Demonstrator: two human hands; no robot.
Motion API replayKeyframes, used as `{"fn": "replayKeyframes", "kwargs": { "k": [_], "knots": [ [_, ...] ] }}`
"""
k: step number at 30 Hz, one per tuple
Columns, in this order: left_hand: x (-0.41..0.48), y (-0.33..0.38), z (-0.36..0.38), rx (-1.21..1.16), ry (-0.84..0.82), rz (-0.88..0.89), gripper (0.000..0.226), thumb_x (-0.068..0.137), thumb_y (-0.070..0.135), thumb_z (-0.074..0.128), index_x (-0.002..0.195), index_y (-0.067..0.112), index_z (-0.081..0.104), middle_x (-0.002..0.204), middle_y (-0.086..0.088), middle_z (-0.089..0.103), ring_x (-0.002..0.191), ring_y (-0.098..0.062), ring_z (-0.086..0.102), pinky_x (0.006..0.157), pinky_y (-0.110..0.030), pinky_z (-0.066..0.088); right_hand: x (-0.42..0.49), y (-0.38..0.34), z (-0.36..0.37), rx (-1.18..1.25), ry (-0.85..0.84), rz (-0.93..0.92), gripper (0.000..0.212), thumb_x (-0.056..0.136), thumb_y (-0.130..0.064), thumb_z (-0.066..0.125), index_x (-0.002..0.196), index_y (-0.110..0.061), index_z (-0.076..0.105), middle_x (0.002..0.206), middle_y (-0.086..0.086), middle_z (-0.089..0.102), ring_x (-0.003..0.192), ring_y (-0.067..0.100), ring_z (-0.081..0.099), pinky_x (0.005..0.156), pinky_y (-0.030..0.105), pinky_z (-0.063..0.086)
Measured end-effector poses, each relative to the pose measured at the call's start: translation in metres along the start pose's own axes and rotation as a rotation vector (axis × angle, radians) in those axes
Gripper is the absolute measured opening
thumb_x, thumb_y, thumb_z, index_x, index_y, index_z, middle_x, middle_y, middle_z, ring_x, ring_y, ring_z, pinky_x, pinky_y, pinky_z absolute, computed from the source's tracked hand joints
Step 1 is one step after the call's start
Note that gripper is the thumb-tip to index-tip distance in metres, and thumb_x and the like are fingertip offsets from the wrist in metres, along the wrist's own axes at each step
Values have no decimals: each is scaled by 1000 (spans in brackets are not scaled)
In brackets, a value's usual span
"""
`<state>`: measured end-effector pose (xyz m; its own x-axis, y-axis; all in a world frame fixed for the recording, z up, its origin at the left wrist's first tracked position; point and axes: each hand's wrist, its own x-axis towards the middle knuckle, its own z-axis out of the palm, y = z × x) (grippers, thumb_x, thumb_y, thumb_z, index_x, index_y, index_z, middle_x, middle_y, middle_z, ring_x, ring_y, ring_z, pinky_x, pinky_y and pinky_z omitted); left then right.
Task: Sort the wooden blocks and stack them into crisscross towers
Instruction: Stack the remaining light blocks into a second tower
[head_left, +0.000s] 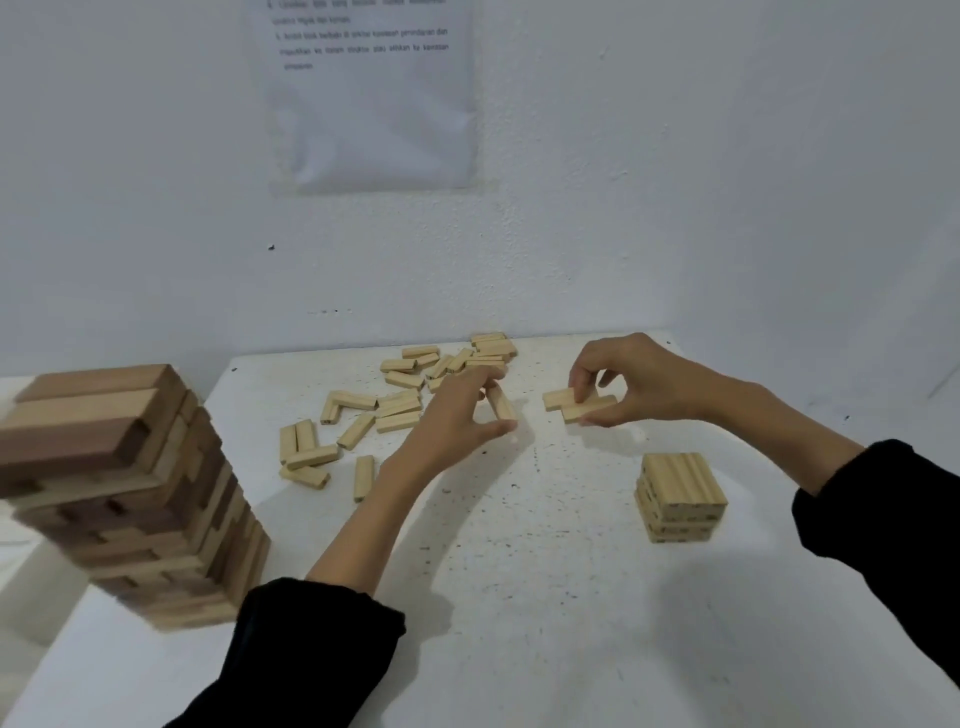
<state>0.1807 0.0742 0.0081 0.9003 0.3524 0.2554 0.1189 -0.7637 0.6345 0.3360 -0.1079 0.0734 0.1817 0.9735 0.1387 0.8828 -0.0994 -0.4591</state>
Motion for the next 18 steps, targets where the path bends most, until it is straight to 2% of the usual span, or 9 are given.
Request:
{"fn": "replayKeyframes", "kwargs": {
  "k": [2,6,10,15,18],
  "knots": [
    [-20,-3,-9,1,-46,-18,59,79,26,75,131,16,48,119,4,53,100,-8,48,76,-11,36,-6,-22,9,-28,-49,-24,22,70,-19,80,85,-14,65,85,-9,63,82,5,56,75,17,46],
    [-59,-16,-20,13,-157,-85,61,78,25,76,131,20,47,118,6,54,103,-9,51,84,-22,44,-17,-48,46,-129,-92,-11,20,73,-25,77,85,-19,62,88,-7,59,80,4,50,74,18,41],
    [-86,-26,-25,-35,-251,-144,58,81,20,74,132,23,46,120,8,52,108,-8,50,85,-17,43,-25,-49,88,-74,-140,35,20,75,-27,76,87,-19,63,89,-7,57,82,9,50,74,20,41],
    [-98,-34,-25,-68,-253,-140,56,87,10,65,136,27,43,119,11,50,106,-4,48,87,-14,41,-32,-48,112,65,-84,47,19,74,-24,75,89,-26,64,93,-9,60,88,9,52,77,29,45],
    [-100,-36,-21,-108,-228,-99,55,89,-2,54,135,26,43,123,8,48,105,-2,48,90,-10,41,-36,-46,122,124,-12,25,21,74,-24,73,89,-33,62,95,-14,60,90,6,49,77,26,43]
  ]
}}
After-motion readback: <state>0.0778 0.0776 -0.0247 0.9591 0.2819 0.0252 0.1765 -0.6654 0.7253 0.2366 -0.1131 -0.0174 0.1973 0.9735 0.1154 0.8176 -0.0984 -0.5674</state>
